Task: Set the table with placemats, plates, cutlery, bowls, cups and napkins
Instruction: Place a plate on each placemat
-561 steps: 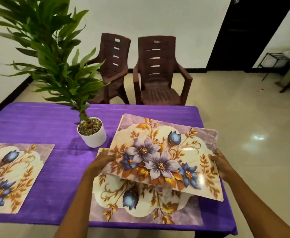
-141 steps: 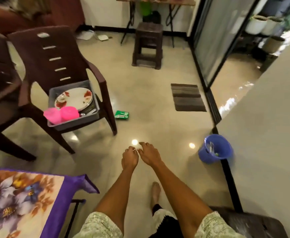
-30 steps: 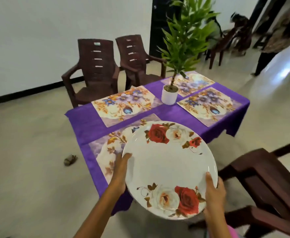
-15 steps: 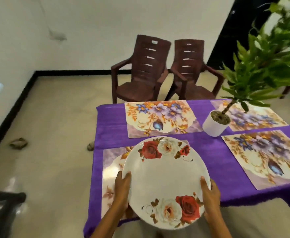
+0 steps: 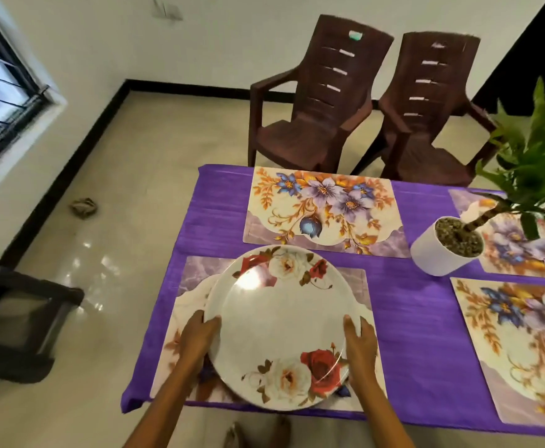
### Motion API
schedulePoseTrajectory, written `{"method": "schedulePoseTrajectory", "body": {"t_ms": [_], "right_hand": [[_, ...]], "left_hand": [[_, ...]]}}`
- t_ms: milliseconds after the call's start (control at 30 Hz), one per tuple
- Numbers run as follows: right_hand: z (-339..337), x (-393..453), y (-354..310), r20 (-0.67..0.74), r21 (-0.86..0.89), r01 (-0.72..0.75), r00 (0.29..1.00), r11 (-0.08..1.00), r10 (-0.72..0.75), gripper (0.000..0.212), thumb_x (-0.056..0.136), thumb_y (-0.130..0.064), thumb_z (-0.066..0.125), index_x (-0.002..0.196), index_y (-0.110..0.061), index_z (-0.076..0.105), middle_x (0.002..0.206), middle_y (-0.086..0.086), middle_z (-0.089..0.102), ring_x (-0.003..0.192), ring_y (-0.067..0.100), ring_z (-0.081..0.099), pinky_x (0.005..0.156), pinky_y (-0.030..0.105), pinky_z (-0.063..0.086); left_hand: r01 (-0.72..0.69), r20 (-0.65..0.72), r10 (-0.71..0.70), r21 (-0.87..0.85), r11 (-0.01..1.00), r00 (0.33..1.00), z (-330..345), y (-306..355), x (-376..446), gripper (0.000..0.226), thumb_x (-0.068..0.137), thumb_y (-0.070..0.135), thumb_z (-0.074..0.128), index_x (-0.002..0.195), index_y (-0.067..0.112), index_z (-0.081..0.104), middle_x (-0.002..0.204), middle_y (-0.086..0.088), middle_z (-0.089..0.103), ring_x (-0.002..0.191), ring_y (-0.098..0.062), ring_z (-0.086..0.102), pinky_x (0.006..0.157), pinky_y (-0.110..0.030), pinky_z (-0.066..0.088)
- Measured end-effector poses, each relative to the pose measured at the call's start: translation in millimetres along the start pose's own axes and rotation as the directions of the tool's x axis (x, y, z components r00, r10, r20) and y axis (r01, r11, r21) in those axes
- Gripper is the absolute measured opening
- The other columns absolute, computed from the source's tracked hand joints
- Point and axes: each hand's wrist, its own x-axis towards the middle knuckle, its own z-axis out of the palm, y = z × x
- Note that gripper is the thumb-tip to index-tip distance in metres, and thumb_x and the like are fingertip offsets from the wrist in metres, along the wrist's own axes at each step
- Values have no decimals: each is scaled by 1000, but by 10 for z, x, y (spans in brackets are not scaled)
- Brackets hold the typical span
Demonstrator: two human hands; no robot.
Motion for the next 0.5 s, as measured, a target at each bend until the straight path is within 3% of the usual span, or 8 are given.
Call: {"method": "schedulePoseTrajectory", "body": {"t_ms": [100, 200, 367, 500], "right_hand": [[-9, -10, 18, 1, -40, 9, 1000, 999, -8, 43, 96, -29, 50, 131, -3, 48, 131, 18, 52, 118, 36, 51, 102, 48, 41], [9, -27, 4, 12, -77, 18, 1000, 997, -17, 44, 96, -32, 51, 130, -4, 50, 130, 17, 54, 117, 36, 52, 103, 53, 40], [1, 81, 92, 79, -175, 56, 996, 983, -43, 38, 95, -30, 52, 123, -5, 56, 121, 17, 59, 112, 34, 56, 98, 49, 45], [-51, 165, 133, 141, -246, 60, 990, 967, -25, 38, 89, -26, 60, 122, -7, 56, 117, 16, 61, 105, 32, 60, 92, 49, 51]], "left_hand": [[-18, 34, 13, 155, 988, 999, -29, -11, 90, 56, 79, 38, 61, 118, -1, 55, 118, -19, 60, 95, -29, 54, 80, -35, 41], [-24, 25, 19, 216, 976, 1000, -39, 7, 112, 38, 89, 23, 61, 118, -1, 54, 117, -19, 61, 99, -31, 55, 84, -40, 45], [-56, -1, 58, 247, 967, 998, -48, 18, 76, 45, 89, 20, 62, 128, 4, 47, 124, -14, 55, 112, -35, 53, 98, -46, 42], [-117, -69, 142, 283, 952, 987, -69, -19, 104, 38, 89, 17, 60, 124, 3, 56, 128, -16, 53, 113, -35, 53, 100, -47, 44]]}}
